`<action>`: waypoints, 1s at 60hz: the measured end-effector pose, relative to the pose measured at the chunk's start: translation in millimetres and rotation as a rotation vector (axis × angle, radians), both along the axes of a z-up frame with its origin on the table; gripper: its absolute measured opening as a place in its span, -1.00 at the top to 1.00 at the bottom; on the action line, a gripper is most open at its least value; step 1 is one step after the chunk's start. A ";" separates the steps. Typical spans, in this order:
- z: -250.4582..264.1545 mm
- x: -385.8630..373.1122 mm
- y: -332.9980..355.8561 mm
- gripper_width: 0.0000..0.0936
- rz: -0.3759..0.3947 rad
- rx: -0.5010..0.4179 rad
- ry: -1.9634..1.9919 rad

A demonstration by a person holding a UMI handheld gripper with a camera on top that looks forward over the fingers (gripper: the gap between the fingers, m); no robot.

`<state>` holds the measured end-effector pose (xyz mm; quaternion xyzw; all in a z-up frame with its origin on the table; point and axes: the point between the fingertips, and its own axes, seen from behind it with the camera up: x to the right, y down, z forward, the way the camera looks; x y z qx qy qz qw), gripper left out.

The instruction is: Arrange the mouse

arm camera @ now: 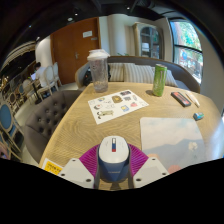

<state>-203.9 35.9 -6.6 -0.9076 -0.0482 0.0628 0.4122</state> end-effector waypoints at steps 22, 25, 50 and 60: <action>146.3 170.6 63.6 0.24 -0.123 0.291 -0.003; 113.8 188.6 57.6 0.24 -0.145 0.245 -0.019; -3.7 202.6 42.8 -0.07 -0.140 0.063 -0.065; 21.5 199.2 22.5 -0.72 -0.209 0.014 -0.011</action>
